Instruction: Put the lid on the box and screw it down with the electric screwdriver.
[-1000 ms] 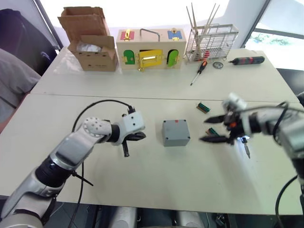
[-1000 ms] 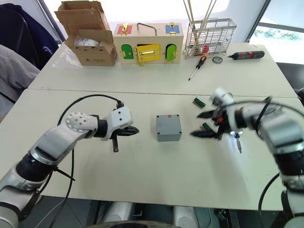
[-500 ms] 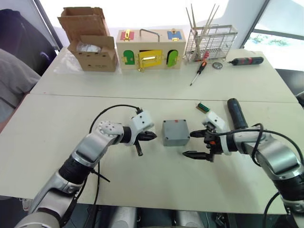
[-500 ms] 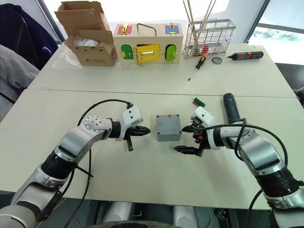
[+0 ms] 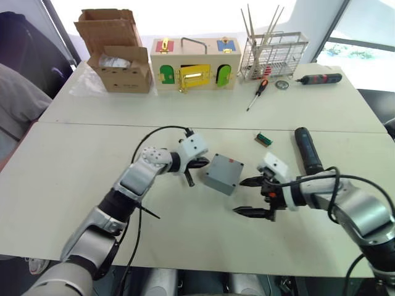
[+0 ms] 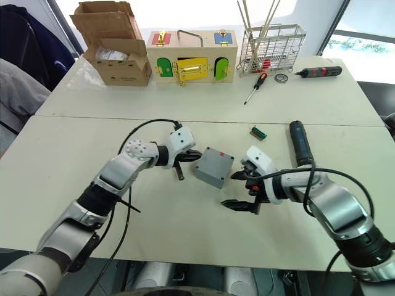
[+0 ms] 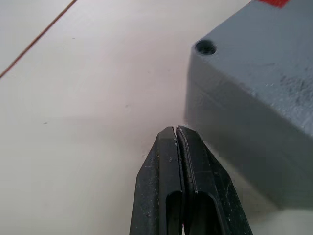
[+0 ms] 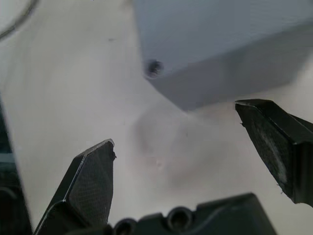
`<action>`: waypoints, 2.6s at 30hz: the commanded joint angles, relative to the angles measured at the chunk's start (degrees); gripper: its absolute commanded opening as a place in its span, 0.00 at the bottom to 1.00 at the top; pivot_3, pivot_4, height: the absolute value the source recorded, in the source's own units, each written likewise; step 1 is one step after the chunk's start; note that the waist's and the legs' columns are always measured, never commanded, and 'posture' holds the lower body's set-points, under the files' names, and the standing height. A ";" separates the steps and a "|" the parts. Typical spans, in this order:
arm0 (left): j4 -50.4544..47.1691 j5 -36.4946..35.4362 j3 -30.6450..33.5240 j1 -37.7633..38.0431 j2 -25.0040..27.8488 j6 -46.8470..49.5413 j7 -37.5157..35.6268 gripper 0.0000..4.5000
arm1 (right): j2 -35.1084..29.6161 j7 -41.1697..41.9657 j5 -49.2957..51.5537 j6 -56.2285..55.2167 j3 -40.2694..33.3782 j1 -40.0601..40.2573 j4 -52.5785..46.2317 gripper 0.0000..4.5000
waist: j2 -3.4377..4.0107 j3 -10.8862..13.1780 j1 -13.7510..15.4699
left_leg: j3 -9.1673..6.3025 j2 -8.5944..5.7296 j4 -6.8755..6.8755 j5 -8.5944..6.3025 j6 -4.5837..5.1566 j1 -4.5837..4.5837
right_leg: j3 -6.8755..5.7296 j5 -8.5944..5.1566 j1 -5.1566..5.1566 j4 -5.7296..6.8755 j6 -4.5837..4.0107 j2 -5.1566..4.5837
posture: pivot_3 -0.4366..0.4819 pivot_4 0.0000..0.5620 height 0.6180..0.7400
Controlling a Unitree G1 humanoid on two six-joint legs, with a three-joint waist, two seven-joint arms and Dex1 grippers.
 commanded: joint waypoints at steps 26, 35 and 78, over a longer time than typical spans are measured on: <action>-13.54 -3.75 -0.38 5.76 -0.28 7.88 -1.47 0.00 | 2.20 11.95 -12.70 -22.03 7.38 -9.54 13.66 1.00 | 0.00 -0.01 0.06 | -0.01 0.00 0.11 -0.01 0.01 0.00 | -0.01 0.00 0.03 0.07 0.00 0.00 | 0.48 0.27 1.00; -12.57 -3.16 -0.03 5.90 0.61 6.41 -1.69 0.00 | 1.65 10.02 -10.62 -14.55 5.07 -4.59 5.03 1.00 | 0.00 -0.01 0.08 | -0.01 0.01 0.11 -0.01 0.02 0.00 | 0.00 0.00 0.03 0.08 0.00 0.00 | 0.48 0.27 1.00; -15.68 -8.60 10.88 2.44 5.59 8.94 -4.33 0.00 | 10.43 -3.15 -4.20 -13.79 -12.94 -19.89 31.38 1.00 | -0.11 -0.07 0.03 | 0.00 0.04 0.09 -0.02 0.01 0.03 | -0.02 0.00 0.03 0.08 0.00 0.01 | 0.48 0.27 1.00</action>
